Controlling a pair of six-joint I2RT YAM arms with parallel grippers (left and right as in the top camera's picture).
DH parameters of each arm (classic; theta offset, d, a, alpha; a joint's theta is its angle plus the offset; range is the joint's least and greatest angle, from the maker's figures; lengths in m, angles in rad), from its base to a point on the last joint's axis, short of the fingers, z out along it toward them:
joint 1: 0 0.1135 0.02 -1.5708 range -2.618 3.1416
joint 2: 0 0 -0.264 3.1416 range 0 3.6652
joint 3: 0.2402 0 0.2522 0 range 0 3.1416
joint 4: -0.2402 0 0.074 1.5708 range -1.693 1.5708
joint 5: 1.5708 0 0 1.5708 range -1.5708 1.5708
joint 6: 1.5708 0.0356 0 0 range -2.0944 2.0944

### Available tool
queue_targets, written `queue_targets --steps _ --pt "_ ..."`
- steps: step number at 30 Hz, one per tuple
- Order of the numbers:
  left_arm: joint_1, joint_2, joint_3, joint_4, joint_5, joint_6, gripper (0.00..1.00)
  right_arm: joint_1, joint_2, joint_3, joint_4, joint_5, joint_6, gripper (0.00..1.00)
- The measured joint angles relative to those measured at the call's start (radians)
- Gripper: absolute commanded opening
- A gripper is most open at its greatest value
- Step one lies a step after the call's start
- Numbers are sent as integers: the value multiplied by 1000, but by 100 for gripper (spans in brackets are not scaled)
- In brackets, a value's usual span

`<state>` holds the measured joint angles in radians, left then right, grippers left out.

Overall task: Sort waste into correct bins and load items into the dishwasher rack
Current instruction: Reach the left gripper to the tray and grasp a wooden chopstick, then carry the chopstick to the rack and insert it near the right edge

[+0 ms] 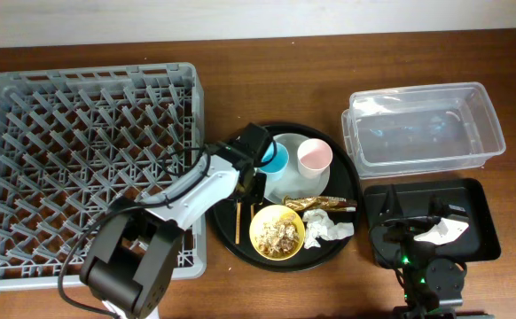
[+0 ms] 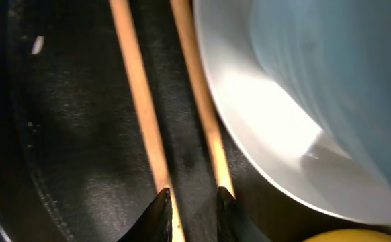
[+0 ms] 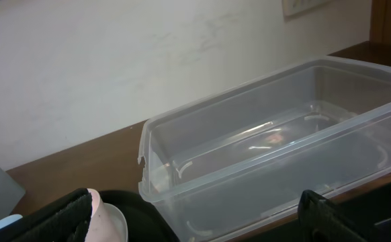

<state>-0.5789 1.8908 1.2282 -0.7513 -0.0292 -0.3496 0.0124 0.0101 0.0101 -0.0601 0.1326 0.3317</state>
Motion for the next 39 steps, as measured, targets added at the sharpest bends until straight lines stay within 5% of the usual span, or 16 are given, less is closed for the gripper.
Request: queue_targets --steps 23,28,39 --pt "-4 0 -56 107 -103 -95 20 0 0 0 0 0 0 99" --pt "-5 -2 -81 123 -102 -114 1 0 0 0 0 0 0 99" --pt "-5 -2 -38 38 -108 -116 1 0 0 0 0 0 0 99"
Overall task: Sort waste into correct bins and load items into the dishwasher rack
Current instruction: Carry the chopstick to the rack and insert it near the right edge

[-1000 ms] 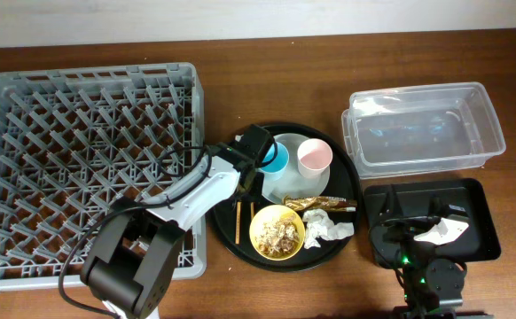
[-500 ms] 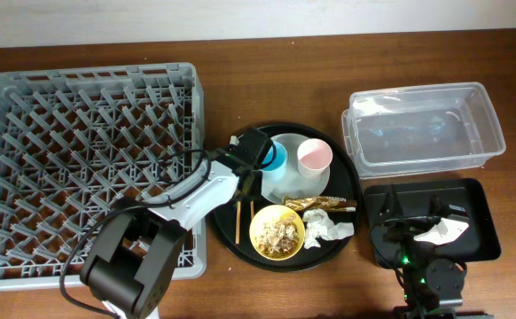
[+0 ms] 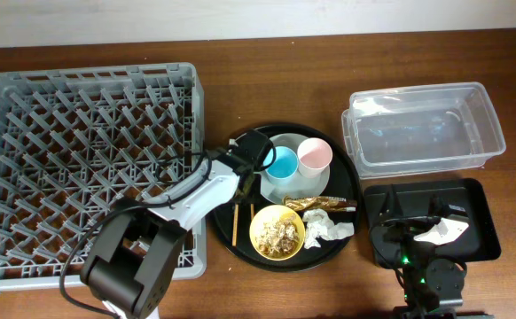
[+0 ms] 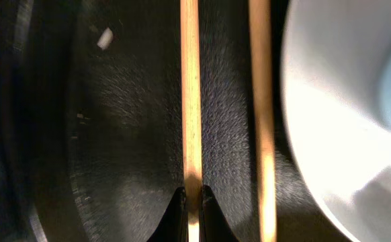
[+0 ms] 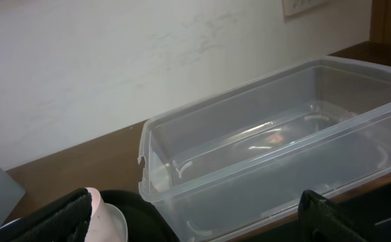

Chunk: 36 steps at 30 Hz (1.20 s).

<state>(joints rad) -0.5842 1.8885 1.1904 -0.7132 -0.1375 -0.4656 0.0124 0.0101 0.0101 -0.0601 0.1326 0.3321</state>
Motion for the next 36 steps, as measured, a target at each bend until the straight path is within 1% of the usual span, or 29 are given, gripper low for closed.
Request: queue_targets --steps 4,7,10,12,15,17,21,31,32,33,34,35,36 --pt "1 -51 121 -91 -35 1 1 0 0 0 0 0 1 99" --pt "14 -148 224 -145 -58 23 1 0 0 0 0 0 0 99" --pt "55 -237 274 -192 -67 62 1 0 0 0 0 0 0 99" --pt "105 -264 278 -236 -75 88 1 0 0 0 0 0 0 99" --pt "197 -256 276 -302 -80 115 0 0 0 0 0 0 0 99" --pt "261 -241 275 -314 -68 146 1 0 0 0 0 0 0 99" --pt "330 -211 275 -312 -34 191 1 0 0 0 0 0 0 99" --pt "352 -125 274 -296 -19 220 1 0 0 0 0 0 0 99" --pt "352 -120 274 -295 -19 220 2 0 0 0 0 0 0 99" --pt "352 -115 274 -293 -19 220 13 0 0 0 0 0 0 99" --pt "352 -107 274 -293 -18 220 33 0 0 0 0 0 0 99" --pt "352 -100 274 -293 -19 226 45 0 0 0 0 0 0 99" --pt "352 -87 274 -293 -16 230 46 0 0 0 0 0 0 99"
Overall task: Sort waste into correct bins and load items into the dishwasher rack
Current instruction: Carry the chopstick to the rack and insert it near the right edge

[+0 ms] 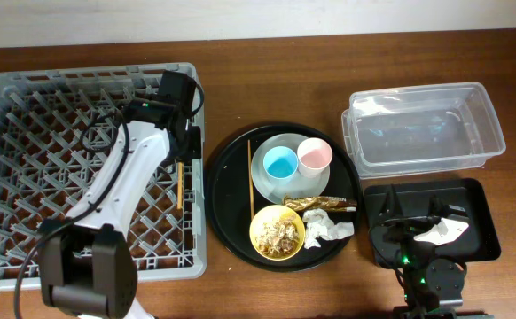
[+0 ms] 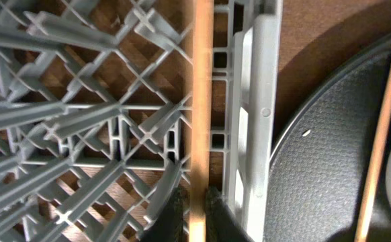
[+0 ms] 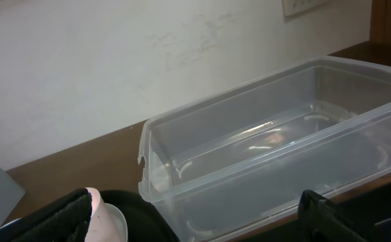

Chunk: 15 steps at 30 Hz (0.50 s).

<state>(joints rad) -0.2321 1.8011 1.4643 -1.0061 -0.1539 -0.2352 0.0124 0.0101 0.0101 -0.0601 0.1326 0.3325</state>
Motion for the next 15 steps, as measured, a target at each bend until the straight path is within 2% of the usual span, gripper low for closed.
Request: queue_targets --steps 8,15 --pt "0 10 6 -18 1 1 49 0 0 0 0 0 -1 99" --pt "0 -24 132 -163 79 0 46 0 0 0 0 0 0 99"
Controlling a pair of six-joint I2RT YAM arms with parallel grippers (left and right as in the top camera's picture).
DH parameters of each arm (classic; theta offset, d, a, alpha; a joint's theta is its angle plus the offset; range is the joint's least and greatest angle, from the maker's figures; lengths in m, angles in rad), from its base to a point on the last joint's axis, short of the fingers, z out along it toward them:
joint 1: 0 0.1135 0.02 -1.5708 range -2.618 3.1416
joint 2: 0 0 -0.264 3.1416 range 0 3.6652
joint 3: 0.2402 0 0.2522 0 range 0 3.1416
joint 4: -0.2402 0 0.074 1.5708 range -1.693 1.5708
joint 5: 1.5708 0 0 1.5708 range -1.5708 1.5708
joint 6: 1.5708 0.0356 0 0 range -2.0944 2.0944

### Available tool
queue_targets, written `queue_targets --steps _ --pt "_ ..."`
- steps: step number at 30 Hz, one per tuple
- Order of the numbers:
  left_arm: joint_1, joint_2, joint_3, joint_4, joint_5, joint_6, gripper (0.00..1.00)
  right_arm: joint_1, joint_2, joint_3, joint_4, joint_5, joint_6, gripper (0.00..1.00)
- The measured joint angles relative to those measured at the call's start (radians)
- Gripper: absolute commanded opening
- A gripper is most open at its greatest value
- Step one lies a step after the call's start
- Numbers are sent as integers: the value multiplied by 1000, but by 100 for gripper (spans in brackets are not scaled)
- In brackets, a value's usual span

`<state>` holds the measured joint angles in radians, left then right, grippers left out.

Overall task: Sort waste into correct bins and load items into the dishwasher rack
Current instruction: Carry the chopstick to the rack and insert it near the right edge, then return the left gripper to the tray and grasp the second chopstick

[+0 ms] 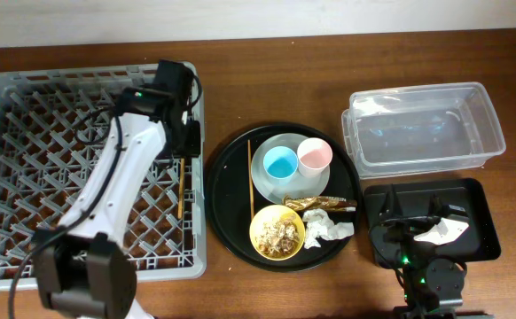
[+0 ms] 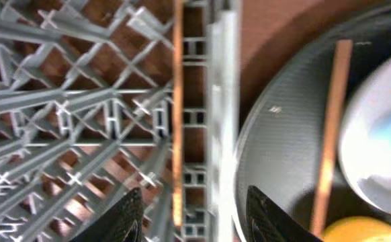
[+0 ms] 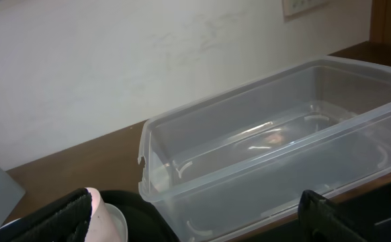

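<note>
My left gripper [image 2: 195, 218] stands open above the right edge of the grey dishwasher rack [image 1: 27, 133]. One wooden chopstick [image 2: 177, 134] lies below it in the rack's rightmost row [image 1: 181, 186]. A second chopstick [image 1: 250, 173] rests on the black round tray [image 1: 227, 208], left of the white plate [image 1: 271, 184]. The plate carries a blue cup [image 1: 281, 163] and a pink cup [image 1: 315, 157]. My right gripper [image 3: 192, 215] is open and holds nothing, low beside the clear bin [image 3: 283, 154].
The tray also holds a yellow bowl of food scraps [image 1: 277, 232], a crumpled tissue [image 1: 329, 230] and a gold wrapper [image 1: 320, 204]. A black bin [image 1: 471, 199] with white paper in it sits in front of the clear bin [image 1: 425, 126].
My left gripper was shut on the chopstick over the rack's right edge. It is now open, and the chopstick lies in the rack. The right arm has not moved.
My left gripper was slightly open, low over two chopsticks on the tray. Then it was shut on the left one. Then it held that chopstick over the rack's right side. Now the chopstick lies in the rack, released; the other stays on the tray.
</note>
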<state>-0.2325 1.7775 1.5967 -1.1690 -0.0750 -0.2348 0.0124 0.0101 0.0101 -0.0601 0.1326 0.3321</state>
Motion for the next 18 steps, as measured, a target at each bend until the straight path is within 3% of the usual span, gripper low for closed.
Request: queue_targets --steps 3,8,18 --pt "-1 -65 6 -30 133 3 36 0 0 0 0 0 0 99" --pt "-54 -111 15 -61 224 -20 36 0 0 0 0 0 0 99" --pt "-331 -111 -256 202 144 -214 27 0 0 0 0 0 0 99"
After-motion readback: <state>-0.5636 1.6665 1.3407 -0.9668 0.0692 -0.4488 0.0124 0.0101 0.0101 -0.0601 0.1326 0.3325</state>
